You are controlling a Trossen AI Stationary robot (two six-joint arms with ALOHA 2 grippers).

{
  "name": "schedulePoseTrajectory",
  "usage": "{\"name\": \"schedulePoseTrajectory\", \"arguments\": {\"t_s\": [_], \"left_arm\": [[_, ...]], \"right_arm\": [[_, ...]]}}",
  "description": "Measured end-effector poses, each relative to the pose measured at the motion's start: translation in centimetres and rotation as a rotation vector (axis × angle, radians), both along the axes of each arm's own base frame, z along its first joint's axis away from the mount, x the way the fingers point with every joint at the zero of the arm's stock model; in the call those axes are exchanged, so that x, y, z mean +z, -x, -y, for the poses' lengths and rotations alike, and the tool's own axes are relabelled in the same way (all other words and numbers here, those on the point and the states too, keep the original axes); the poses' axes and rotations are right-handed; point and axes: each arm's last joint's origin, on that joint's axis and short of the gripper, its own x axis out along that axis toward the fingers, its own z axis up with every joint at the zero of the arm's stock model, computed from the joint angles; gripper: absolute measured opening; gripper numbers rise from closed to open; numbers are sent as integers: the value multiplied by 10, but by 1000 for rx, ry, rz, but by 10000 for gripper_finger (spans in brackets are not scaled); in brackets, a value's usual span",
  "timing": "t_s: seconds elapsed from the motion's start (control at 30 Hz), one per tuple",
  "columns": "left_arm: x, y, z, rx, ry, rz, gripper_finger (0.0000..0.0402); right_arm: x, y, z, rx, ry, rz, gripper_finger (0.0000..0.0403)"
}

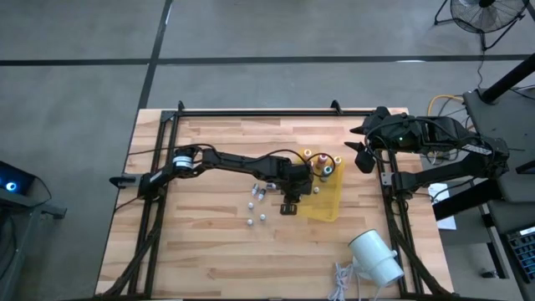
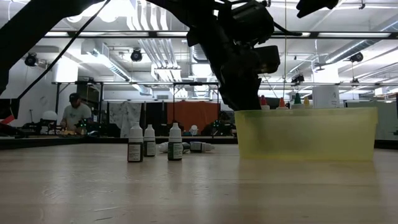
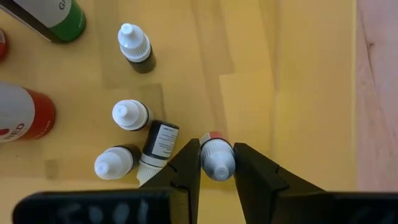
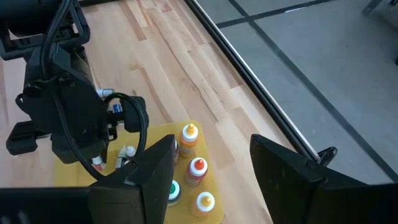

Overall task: Pick & Place food coloring
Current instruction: Put the small pink food coloring bottle into the yellow bin

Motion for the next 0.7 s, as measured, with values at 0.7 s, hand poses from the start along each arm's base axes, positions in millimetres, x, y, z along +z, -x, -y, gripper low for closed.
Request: {"name": "schedulePoseTrajectory", "arguments": {"t_s": [0.7], "left_arm": [[0,0,0,24,14,-9,116]], "right_arm": [[0,0,0,1,1,0,201]]}}
